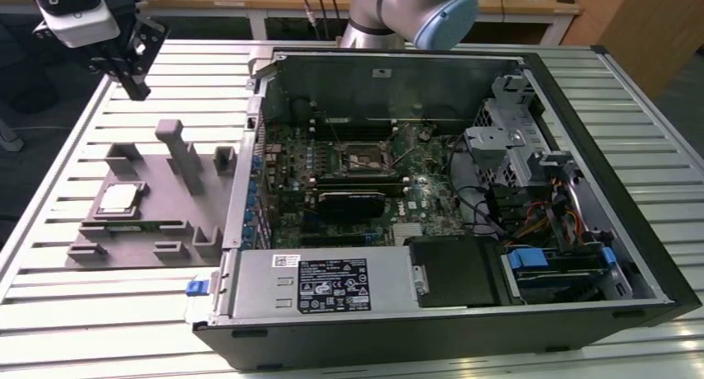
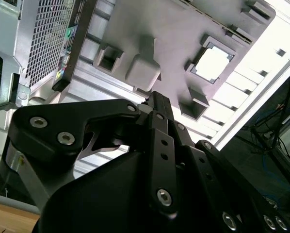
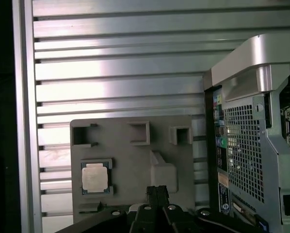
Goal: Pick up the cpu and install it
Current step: 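Reach for the cpu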
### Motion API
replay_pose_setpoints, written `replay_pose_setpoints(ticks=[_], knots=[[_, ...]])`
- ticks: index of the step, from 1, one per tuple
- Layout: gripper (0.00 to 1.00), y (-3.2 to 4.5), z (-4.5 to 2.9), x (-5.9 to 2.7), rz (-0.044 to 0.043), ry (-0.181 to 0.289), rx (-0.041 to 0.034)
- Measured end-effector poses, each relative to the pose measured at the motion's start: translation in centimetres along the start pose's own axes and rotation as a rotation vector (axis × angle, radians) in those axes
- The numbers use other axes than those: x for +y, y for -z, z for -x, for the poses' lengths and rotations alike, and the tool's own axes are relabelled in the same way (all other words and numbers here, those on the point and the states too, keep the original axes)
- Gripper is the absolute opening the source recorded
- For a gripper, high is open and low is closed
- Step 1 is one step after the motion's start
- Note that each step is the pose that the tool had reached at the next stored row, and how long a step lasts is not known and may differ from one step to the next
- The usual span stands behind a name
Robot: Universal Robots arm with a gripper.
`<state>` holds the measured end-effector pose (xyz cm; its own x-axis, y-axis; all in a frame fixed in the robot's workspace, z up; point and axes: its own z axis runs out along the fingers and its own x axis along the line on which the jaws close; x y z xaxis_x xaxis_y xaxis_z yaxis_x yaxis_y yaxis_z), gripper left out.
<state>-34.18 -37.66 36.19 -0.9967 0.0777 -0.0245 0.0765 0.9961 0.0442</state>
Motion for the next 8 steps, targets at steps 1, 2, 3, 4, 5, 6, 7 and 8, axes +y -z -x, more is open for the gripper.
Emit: replay_pose_setpoints(ticks=[1, 2, 3, 4, 5, 6, 7, 8], knots=[[0.11, -0.04, -0.09, -0.01, -0.0001, 0.0, 0.0001], [0.11, -0.08, -0.18, -0.02, -0.0001, 0.0, 0.0001], [0.11, -0.12, -0.29, -0.03, -0.0001, 0.0, 0.0], [0.11, -0.15, -0.39, -0.04, 0.0, 0.0, 0.0], [0.11, -0.19, -0.5, -0.05, -0.0001, 0.0, 0.0], [0.11, -0.22, -0.61, -0.06, -0.0001, 0.0, 0.0], [0.11, -0.27, -0.73, -0.07, -0.0001, 0.0, 0.0], [0.11, -0.31, -0.85, -0.08, 0.0, 0.0, -0.0001]])
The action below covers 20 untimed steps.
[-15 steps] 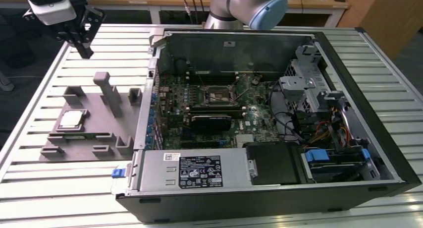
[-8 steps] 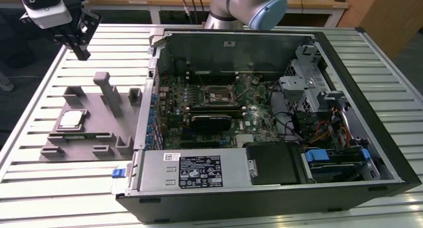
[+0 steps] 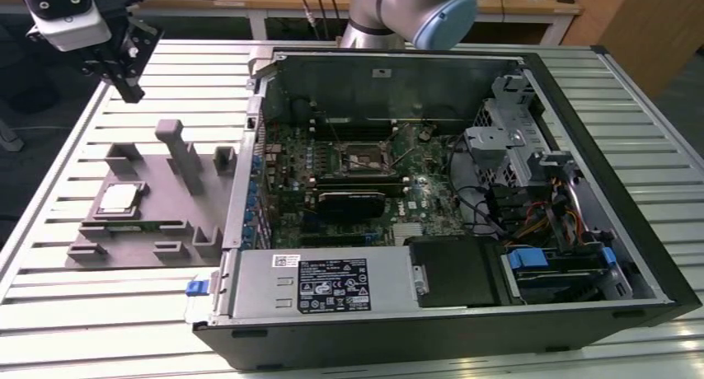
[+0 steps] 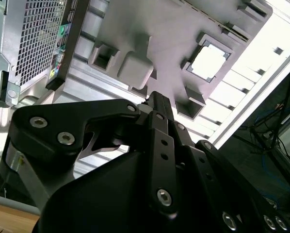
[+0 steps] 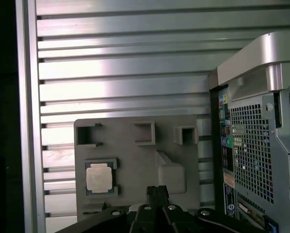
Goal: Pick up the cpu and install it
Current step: 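Reach for the cpu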
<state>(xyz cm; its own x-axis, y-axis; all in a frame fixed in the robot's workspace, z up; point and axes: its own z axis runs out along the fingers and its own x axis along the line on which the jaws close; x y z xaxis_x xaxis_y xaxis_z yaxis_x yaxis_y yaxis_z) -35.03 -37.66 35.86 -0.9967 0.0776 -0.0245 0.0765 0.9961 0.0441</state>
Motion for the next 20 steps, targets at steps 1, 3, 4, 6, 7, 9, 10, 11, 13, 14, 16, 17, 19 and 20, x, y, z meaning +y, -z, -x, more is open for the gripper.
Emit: replay_pose_setpoints(ticks=[1, 3, 4, 6, 7, 9, 10, 11, 13, 14, 16, 17, 19, 20], knots=[[0.11, -0.04, -0.11, -0.01, -0.0001, 0.0, 0.0001], [0.11, -0.12, -0.34, -0.03, -0.0001, 0.0, 0.0001], [0.11, -0.16, -0.44, -0.04, -0.0001, 0.0, 0.0001], [0.11, -0.25, -0.65, -0.06, 0.0, 0.0, 0.0], [0.11, -0.29, -0.75, -0.07, 0.0, 0.0, 0.0], [0.11, -0.37, -0.97, -0.09, 0.0, 0.0, 0.0], [0.11, -0.42, -1.07, -0.1, 0.0, 0.0, 0.0], [0.11, -0.46, -1.17, -0.11, 0.0, 0.0, 0.0], [0.11, -0.56, -1.36, -0.13, 0.0, 0.0, 0.0], [0.11, -0.61, -1.47, -0.14, 0.0, 0.0, 0.0], [0.11, -0.7, -1.67, -0.16, -0.0001, 0.0, 0.0001], [0.11, -0.76, -1.78, -0.17, -0.0001, 0.0, 0.0001], [0.11, -0.86, -2.0, -0.19, -0.0001, 0.0, 0.0001], [0.11, -0.91, -2.1, -0.2, 0.0, 0.0, 0.0]])
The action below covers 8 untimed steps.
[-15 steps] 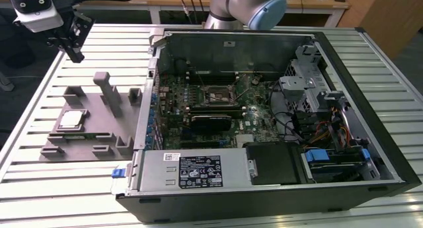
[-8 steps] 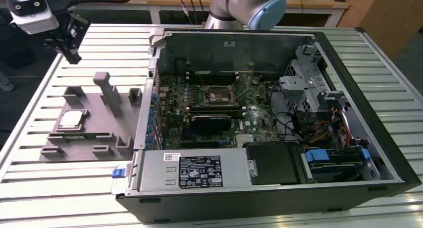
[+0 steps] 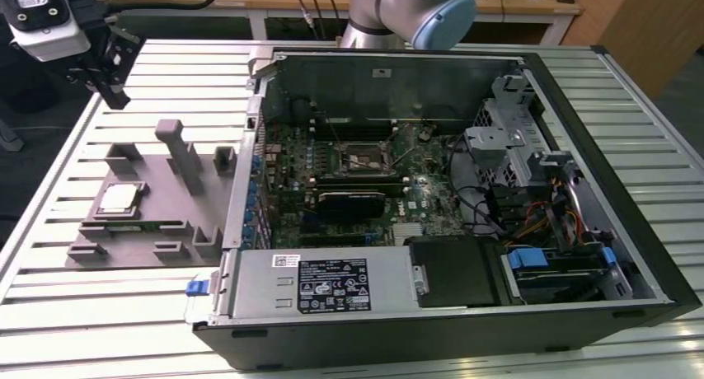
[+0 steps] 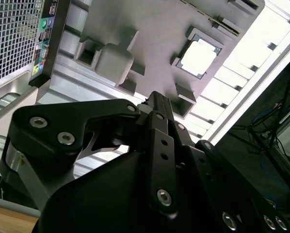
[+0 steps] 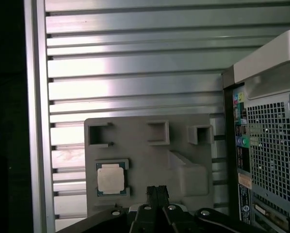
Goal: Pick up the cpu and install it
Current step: 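Reach for the cpu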
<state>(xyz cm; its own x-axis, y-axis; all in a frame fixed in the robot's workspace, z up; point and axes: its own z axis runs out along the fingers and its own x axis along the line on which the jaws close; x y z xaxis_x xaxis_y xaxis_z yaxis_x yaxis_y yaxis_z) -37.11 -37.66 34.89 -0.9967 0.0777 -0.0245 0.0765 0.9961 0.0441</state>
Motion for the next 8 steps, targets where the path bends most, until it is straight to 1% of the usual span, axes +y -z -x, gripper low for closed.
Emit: replay_pose_setpoints(ticks=[8], knots=[[0.11, -0.51, -0.79, -0.08, 0.0, 0.0, -0.0001]])
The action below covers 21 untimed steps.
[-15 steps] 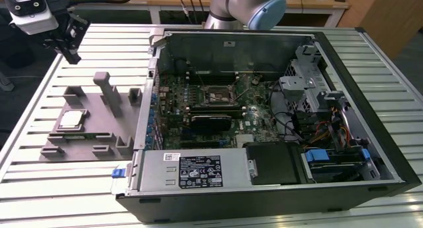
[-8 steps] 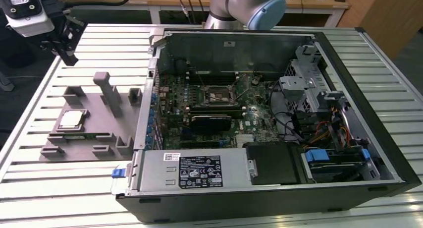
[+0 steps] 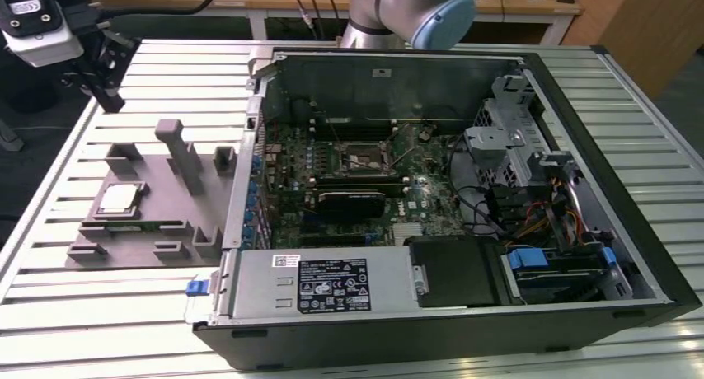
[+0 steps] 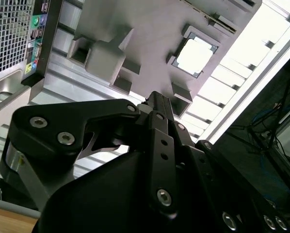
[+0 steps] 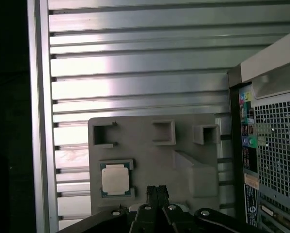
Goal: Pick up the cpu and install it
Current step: 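Reach for the cpu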
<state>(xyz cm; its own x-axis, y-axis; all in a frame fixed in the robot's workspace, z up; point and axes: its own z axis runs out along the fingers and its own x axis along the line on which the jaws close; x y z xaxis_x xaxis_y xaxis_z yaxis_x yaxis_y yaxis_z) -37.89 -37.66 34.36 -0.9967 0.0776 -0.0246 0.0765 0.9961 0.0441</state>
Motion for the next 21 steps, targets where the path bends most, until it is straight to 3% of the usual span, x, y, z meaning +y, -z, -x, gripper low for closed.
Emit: replay_pose_setpoints(ticks=[21], knots=[[0.11, -1.68, -1.02, -0.15, -0.0004, 0.0, 0.0]])
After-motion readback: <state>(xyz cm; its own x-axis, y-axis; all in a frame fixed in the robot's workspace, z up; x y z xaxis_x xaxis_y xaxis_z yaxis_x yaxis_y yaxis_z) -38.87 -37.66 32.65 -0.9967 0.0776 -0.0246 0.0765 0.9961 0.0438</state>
